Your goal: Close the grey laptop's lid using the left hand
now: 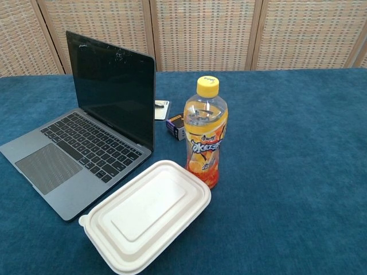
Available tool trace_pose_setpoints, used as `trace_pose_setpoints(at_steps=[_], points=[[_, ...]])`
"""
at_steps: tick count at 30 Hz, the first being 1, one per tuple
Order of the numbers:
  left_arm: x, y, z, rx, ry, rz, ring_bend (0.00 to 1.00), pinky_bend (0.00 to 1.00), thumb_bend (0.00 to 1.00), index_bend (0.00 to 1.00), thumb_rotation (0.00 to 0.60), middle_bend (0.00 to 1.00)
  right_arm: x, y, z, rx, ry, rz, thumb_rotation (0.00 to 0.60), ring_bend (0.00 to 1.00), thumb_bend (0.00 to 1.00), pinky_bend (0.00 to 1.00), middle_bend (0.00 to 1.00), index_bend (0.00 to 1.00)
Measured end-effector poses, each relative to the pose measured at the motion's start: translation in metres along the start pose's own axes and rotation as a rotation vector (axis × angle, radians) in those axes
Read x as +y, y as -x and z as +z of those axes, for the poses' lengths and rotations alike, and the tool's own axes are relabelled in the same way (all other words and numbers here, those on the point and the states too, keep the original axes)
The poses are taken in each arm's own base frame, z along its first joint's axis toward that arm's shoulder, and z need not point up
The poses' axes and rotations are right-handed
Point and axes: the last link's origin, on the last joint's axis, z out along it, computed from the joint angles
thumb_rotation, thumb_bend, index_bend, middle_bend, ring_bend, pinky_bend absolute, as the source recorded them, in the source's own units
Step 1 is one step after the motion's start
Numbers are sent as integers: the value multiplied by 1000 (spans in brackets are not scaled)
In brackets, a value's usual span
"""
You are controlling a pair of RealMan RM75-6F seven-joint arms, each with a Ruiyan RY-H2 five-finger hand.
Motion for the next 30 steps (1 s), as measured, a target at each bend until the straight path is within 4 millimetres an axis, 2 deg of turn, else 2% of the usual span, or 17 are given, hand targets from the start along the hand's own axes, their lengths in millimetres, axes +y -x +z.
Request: trace_pose_setpoints(at_steps=[7, 11, 13, 18, 25, 30], points=[[5, -3, 6, -7, 27, -28, 0, 0, 124, 0, 600, 0, -4, 3, 0, -14, -10, -6, 600, 0, 2, 0, 0, 92], [8, -8, 17, -27, 64, -21, 0, 0, 157, 0, 600, 0, -6, 5, 0, -21, -17, -9, 600, 0, 2, 0, 0, 92], [13, -14, 25, -25, 100, -28, 0, 0, 196, 0, 600, 0, -7, 6, 0, -26, -18, -11, 600, 0, 2, 0, 0, 92], [26, -33, 47, -28, 187, -37, 0, 0, 375, 0, 600, 0, -8, 7, 1, -31, -17, -13, 600, 0, 2, 0, 0, 92], [45, -54, 77, -23, 256, 0, 0, 0, 498, 0, 600, 0, -7, 7, 1, -32, -16, -13, 600, 0, 2, 0, 0, 92], [58, -67, 106, -64, 279, 25, 0, 0, 589, 0, 600, 0, -7, 8, 2, -29, -17, -14, 600, 0, 2, 0, 0, 92]])
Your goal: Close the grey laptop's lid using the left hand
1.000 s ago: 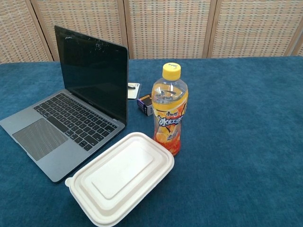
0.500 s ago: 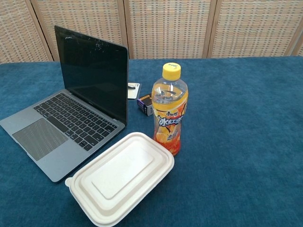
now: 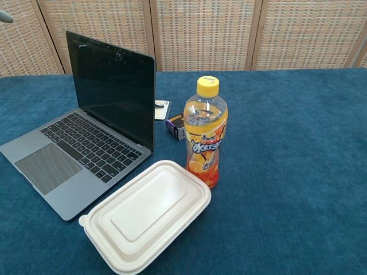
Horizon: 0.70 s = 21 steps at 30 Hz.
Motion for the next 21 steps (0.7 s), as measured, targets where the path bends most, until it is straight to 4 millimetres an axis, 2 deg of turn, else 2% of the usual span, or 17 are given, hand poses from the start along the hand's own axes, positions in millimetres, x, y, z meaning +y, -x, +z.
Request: trace_pose_setpoints(at_steps=[8, 21], points=[[7, -14, 39, -75, 22, 9, 0, 0, 773, 0, 600, 0, 1, 0, 1, 1, 5, 0, 600, 0, 2, 0, 0, 91], [18, -25, 87, -135, 35, 33, 0, 0, 850, 0, 600, 0, 3, 0, 2, 10, 8, 4, 600, 0, 2, 0, 0, 92]])
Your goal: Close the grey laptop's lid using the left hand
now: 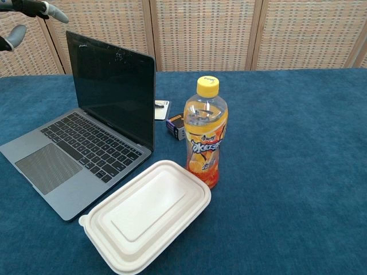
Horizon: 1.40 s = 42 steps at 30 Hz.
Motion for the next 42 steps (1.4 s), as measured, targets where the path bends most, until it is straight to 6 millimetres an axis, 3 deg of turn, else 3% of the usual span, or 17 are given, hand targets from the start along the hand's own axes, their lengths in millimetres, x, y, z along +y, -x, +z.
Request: trace_pose_setpoints(at_steps=[21, 30, 36, 42], points=[[34, -12, 67, -58, 8, 11, 0, 0, 923, 0, 600, 0, 3, -2, 0, 8, 3, 20, 600, 0, 2, 0, 0, 98], [47, -7, 78, -77, 9, 6, 0, 0, 940, 10, 600, 0, 3, -4, 0, 19, -1, 26, 600, 0, 2, 0, 0, 98], [48, -8, 81, -65, -16, 5, 0, 0, 963, 94, 600, 0, 3, -3, 0, 21, -5, 28, 600, 0, 2, 0, 0, 101], [50, -9, 84, -27, -32, -1, 4, 32, 974, 110, 600, 0, 1, -3, -1, 23, -12, 27, 600, 0, 2, 0, 0, 103]])
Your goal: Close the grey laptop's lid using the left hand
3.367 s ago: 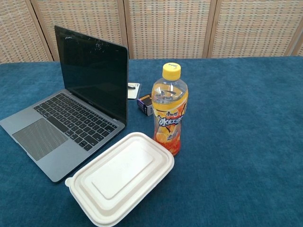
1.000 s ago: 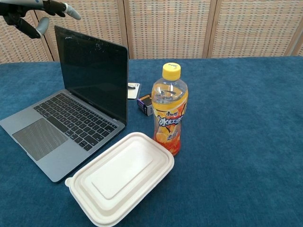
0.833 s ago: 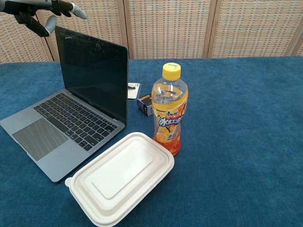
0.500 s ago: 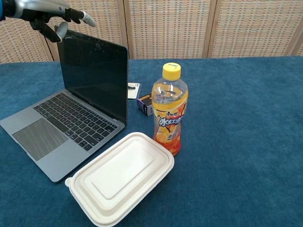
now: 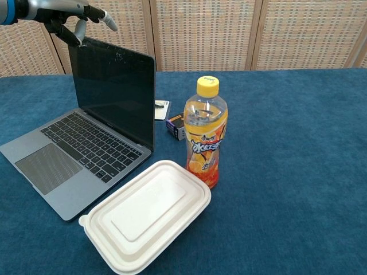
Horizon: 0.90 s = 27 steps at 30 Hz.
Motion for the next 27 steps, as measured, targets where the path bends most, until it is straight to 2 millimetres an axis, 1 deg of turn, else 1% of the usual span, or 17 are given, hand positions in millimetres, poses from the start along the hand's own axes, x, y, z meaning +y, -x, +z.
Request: trace_pose_setpoints(at_steps=[3, 7, 12, 19, 27], points=[[0, 1, 2, 4, -2, 1, 15, 52, 977, 122, 600, 1, 0, 0, 0, 0, 0, 1, 600, 0, 2, 0, 0, 105], [2, 2, 3, 8, 1, -7, 15, 52, 979, 136, 600, 10, 0, 0, 0, 2, 1, 1, 600, 0, 2, 0, 0, 106], [2, 5, 5, 1, 1, -24, 28, 67, 981, 202, 600, 59, 0, 0, 0, 2, -2, 1, 600, 0, 2, 0, 0, 108], [3, 7, 7, -2, 4, -19, 36, 69, 983, 228, 600, 75, 0, 0, 0, 2, 0, 2, 600, 0, 2, 0, 0, 114], [3, 7, 6, -2, 7, -21, 102, 112, 990, 335, 600, 170, 0, 0, 0, -1, -3, 0, 600, 0, 2, 0, 0, 114]])
